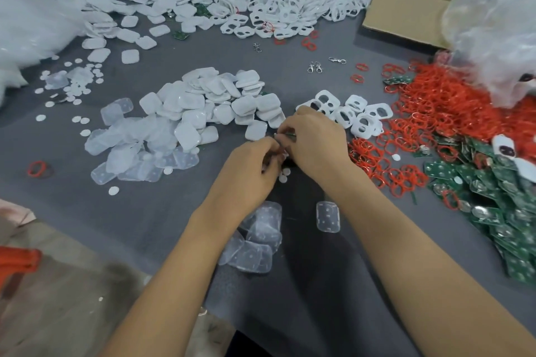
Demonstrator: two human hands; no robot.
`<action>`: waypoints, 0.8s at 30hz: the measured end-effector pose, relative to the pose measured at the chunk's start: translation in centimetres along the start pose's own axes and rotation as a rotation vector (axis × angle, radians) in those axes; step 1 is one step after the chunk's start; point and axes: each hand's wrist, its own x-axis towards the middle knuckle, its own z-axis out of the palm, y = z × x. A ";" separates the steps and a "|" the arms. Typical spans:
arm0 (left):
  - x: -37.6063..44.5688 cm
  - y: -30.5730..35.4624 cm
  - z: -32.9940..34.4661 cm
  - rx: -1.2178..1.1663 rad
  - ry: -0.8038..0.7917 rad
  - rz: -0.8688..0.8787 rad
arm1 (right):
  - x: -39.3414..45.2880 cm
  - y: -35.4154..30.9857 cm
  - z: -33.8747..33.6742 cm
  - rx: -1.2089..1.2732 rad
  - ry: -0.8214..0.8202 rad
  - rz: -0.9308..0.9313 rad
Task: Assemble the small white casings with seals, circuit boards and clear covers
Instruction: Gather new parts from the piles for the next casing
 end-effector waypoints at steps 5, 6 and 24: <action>-0.5 -0.1 -0.2 -0.098 -0.009 -0.013 | 0.2 0.0 -0.4 -0.002 -0.035 -0.066; -0.5 -0.1 -0.3 -0.109 0.006 -0.021 | 0.2 -0.1 -0.4 0.007 -0.053 -0.058; -9.0 8.2 5.6 -0.290 -0.194 0.146 | -19.4 7.7 -9.4 0.640 0.296 0.256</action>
